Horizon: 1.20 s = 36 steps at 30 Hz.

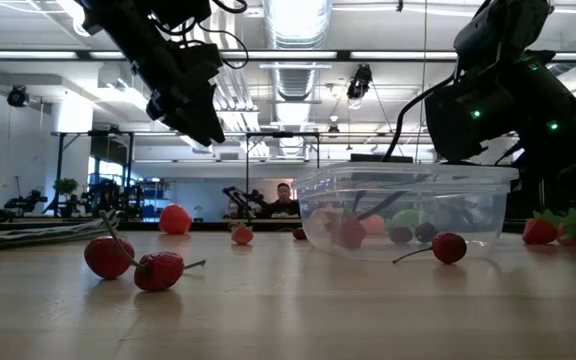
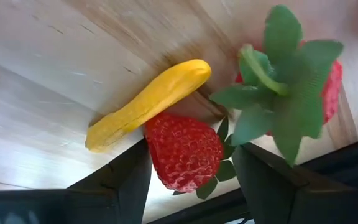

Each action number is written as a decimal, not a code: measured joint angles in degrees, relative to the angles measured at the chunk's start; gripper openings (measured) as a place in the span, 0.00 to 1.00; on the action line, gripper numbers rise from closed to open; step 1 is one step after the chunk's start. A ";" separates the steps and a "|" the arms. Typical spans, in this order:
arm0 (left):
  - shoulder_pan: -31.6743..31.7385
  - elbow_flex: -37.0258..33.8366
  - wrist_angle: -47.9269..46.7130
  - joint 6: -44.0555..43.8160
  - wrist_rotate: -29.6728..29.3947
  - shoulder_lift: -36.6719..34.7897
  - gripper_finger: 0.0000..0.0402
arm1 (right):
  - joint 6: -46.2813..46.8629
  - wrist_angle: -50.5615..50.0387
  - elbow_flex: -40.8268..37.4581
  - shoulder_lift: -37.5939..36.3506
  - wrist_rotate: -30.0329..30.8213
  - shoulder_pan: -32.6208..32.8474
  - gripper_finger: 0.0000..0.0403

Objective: Pick and placing Produce into tupperware
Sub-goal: Put the strawberry into the transparent bin

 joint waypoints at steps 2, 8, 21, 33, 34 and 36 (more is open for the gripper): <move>0.00 -0.18 -0.07 0.00 0.00 0.00 0.65 | -0.04 0.81 -0.02 0.00 -0.10 0.00 0.51; 0.00 -0.16 -0.03 -0.04 0.00 0.00 0.65 | -0.05 1.68 0.16 0.00 -0.14 0.04 0.48; 0.00 -0.16 -0.03 -0.07 0.00 0.00 0.65 | -0.61 2.84 1.44 0.02 0.45 0.00 0.47; 0.00 -0.16 -0.03 -0.09 0.00 0.00 0.65 | -0.36 2.95 2.05 0.04 0.44 0.00 0.35; 0.00 -0.16 -0.02 -0.09 0.00 0.00 0.65 | -0.19 2.92 2.22 0.04 0.49 0.00 0.35; 0.00 -0.16 -0.01 -0.09 0.00 0.00 0.65 | 0.11 2.79 2.76 0.04 0.83 -0.02 0.35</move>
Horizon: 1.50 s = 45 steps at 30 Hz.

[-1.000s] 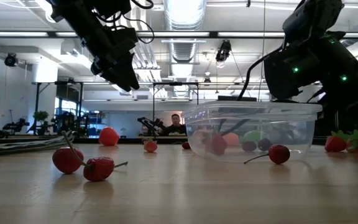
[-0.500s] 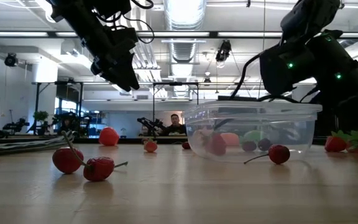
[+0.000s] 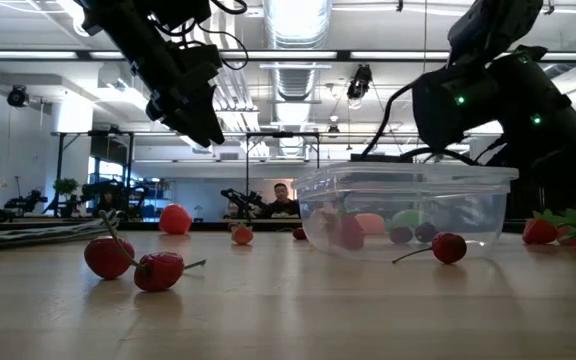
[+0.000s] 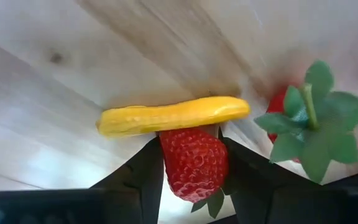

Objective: Pick and placing Produce into tupperware
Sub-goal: Put the strawberry into the transparent bin, then put the apple into the transparent bin

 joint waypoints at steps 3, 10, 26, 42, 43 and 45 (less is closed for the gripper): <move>0.00 0.00 -0.02 0.00 0.00 0.00 0.65 | 0.08 -0.50 1.44 -0.37 0.02 0.00 0.38; 0.00 0.00 0.02 0.00 0.02 0.00 0.65 | 2.62 -1.32 7.85 -4.08 -0.35 0.02 0.37; -0.04 0.12 0.47 0.04 0.02 0.00 0.65 | -7.85 -5.91 24.73 -2.94 8.42 -1.09 0.37; -0.04 0.07 -6.50 0.07 2.46 -0.07 0.65 | -18.33 -3.32 32.94 3.91 16.53 -1.34 0.52; -0.04 0.04 -6.46 0.07 2.47 -0.09 0.65 | -18.33 -3.66 33.13 3.91 17.13 -1.20 0.54; -0.04 0.00 -6.51 0.07 2.47 -0.09 0.65 | -18.34 -3.64 33.30 3.70 17.69 -1.21 0.60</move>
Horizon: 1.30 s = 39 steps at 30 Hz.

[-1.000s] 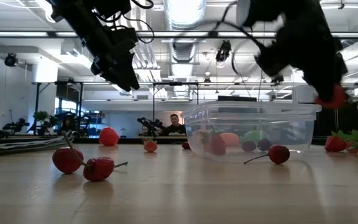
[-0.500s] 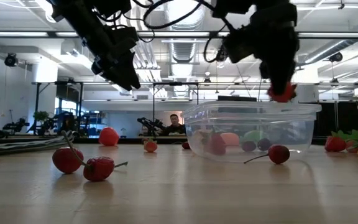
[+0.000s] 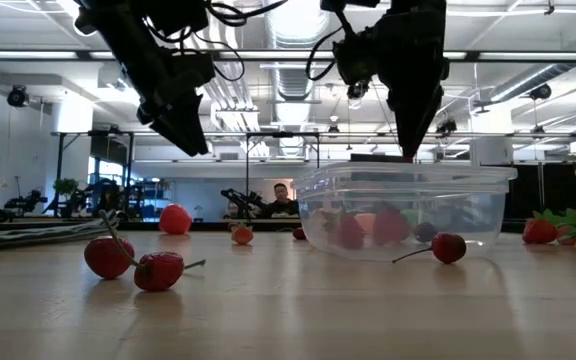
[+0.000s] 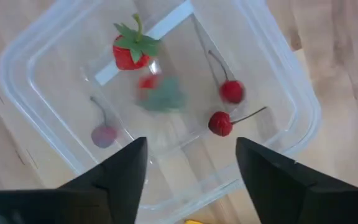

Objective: Pick and placing Produce into tupperware
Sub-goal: Put the apple into the transparent bin

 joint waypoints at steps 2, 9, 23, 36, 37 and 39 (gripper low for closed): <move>0.00 0.00 0.02 0.00 0.00 -0.01 0.65 | 0.22 -0.62 0.00 -0.26 0.93 -0.02 0.64; 1.65 1.01 -1.27 -5.74 0.23 -0.01 0.65 | 7.14 -5.05 0.59 -4.09 14.84 -0.48 0.72; 21.70 9.99 -12.98 5.17 1.87 1.94 0.65 | 12.29 -6.72 0.52 -12.91 19.40 -6.25 0.72; 22.86 11.28 -16.34 33.51 -0.21 13.99 0.67 | 10.19 -7.53 0.46 -13.46 18.62 -6.93 0.71; 22.88 11.29 -17.22 36.50 -0.17 14.93 0.67 | 10.21 -7.60 0.46 -13.47 17.95 -6.93 0.71; 23.22 11.79 -19.56 40.19 -1.39 16.22 0.66 | 10.26 -7.64 0.42 -13.59 16.44 -6.93 0.71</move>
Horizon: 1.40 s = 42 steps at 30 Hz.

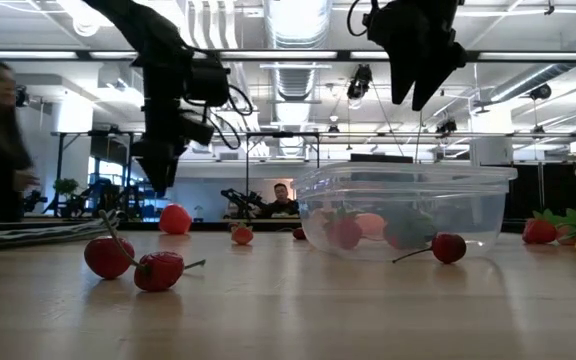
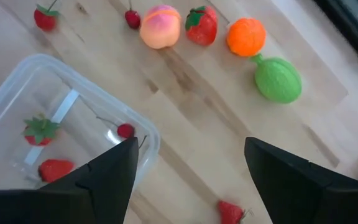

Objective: Pick and placing Produce into tupperware
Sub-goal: Put the apple into the transparent bin

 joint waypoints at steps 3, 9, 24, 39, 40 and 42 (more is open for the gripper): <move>1.41 0.80 0.07 2.14 -0.81 -0.30 0.64 | 0.01 -0.13 0.00 -0.31 -0.69 0.00 0.71; 3.45 3.02 0.23 8.99 -13.05 -3.69 0.61 | -0.14 -0.24 -0.09 -0.40 -0.67 0.00 0.71; 5.72 6.16 -4.65 5.46 16.73 -9.16 0.61 | -4.40 -0.24 -0.42 -0.53 -0.32 -0.26 0.70; 13.81 10.59 -7.63 14.97 25.12 3.45 0.61 | -5.52 -0.17 -0.44 -0.58 -0.21 -0.26 0.69; 14.27 11.03 -7.55 15.88 24.64 4.18 0.61 | -5.50 -0.15 -0.44 -0.58 -0.21 -0.26 0.69; 15.10 11.84 -6.72 16.88 24.17 5.48 0.61 | -5.33 -0.12 -0.44 -0.58 -0.21 -0.26 0.68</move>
